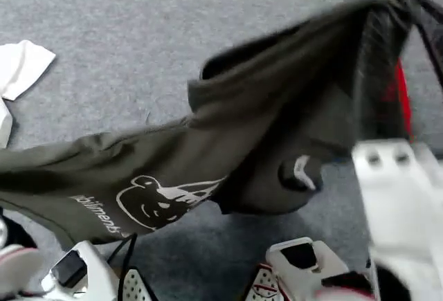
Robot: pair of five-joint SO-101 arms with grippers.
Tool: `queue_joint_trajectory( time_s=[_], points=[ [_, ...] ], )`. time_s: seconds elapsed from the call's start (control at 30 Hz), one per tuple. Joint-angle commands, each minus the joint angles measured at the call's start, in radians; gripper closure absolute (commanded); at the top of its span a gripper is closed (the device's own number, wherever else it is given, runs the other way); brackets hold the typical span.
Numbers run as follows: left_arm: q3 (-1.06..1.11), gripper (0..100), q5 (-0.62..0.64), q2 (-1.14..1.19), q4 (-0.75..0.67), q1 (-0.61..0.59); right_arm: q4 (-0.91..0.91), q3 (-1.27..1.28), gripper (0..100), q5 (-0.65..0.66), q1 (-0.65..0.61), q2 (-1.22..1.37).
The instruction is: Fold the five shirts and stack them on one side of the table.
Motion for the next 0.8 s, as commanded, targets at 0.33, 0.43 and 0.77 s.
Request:
queue_joint_trajectory(
  time_s=[0.33, 0.43, 0.77],
  points=[
    [-0.106, 98, 0.038, 0.008, 0.003, -0.011, 0.002, 0.016, 99.5, 0.015, -0.002, -0.027],
    [-0.021, 98, 0.043, 0.010, 0.002, -0.011, -0.025, 0.091, 99.5, 0.015, -0.004, 0.008],
    [0.423, 98, 0.037, -0.001, -0.192, -0.023, -0.313, 0.208, 99.5, 0.014, -0.054, 0.151]
  ],
)
